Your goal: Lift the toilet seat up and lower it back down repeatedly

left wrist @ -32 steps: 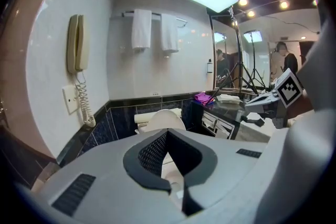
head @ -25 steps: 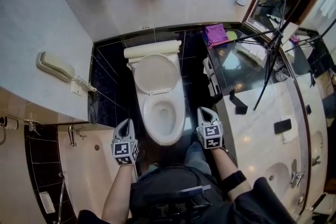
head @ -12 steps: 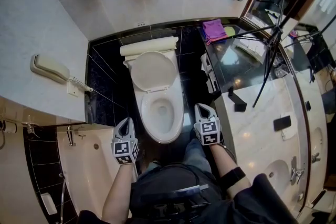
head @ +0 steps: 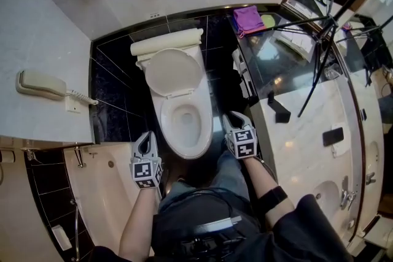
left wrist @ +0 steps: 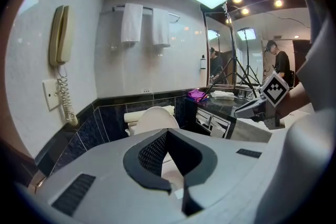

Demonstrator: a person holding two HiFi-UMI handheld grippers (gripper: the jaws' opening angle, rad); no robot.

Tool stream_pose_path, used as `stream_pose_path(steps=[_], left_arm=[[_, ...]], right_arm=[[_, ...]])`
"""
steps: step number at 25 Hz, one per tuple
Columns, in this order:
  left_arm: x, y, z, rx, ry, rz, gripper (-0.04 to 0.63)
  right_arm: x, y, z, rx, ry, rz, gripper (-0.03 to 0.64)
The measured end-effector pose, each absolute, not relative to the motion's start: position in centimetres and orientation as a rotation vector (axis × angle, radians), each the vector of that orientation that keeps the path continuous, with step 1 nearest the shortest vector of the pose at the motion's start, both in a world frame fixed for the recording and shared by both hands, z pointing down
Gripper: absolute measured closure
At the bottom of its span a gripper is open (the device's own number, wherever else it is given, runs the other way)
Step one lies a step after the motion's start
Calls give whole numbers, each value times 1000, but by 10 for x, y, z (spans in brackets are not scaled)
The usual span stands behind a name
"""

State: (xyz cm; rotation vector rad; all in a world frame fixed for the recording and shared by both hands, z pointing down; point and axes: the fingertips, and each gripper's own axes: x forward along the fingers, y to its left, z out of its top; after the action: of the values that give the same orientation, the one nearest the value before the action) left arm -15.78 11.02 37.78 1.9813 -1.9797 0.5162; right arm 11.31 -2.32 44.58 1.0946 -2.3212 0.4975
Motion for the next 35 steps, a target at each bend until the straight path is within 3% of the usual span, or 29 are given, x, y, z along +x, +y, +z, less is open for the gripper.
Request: stream_pose_path(steps=[2,9,19,35], left_arm=[[-155,104,389,1978,-1969,533,595],[-146,89,440,1994,-1940,602,595],[-138,95,537,1982,-1903,616,595],[-132,97,643,1982,-1844,651,595]], right_arm=[[119,-28,471,1089,-2299,560,455],[125,-26,562,1055,-2217,724,402],[120,19,722,1085,-2082,1279,402],[104,84,901,1100,-1832,1721,402]])
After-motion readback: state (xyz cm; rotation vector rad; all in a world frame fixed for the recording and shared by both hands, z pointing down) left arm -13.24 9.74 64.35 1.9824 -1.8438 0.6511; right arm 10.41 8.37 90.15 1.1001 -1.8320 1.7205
